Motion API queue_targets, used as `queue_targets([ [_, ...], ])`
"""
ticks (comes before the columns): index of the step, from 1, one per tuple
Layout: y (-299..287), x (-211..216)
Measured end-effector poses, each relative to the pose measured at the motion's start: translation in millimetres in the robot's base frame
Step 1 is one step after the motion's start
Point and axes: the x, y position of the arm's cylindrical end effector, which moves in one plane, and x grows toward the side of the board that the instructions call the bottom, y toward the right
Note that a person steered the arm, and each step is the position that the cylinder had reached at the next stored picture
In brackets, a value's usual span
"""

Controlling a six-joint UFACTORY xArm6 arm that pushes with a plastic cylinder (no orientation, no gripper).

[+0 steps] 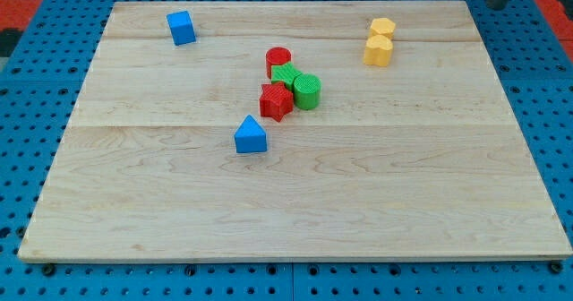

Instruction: Separate the yellow blocks

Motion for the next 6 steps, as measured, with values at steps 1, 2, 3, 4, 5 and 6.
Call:
queue_targets([
  [1, 0.1, 3.6],
  [2, -0.2, 4.3],
  [3, -0.3, 4.3],
  [4, -0.3, 4.3],
  [5, -0.3, 4.7],
  [6, -0.3, 8.1],
])
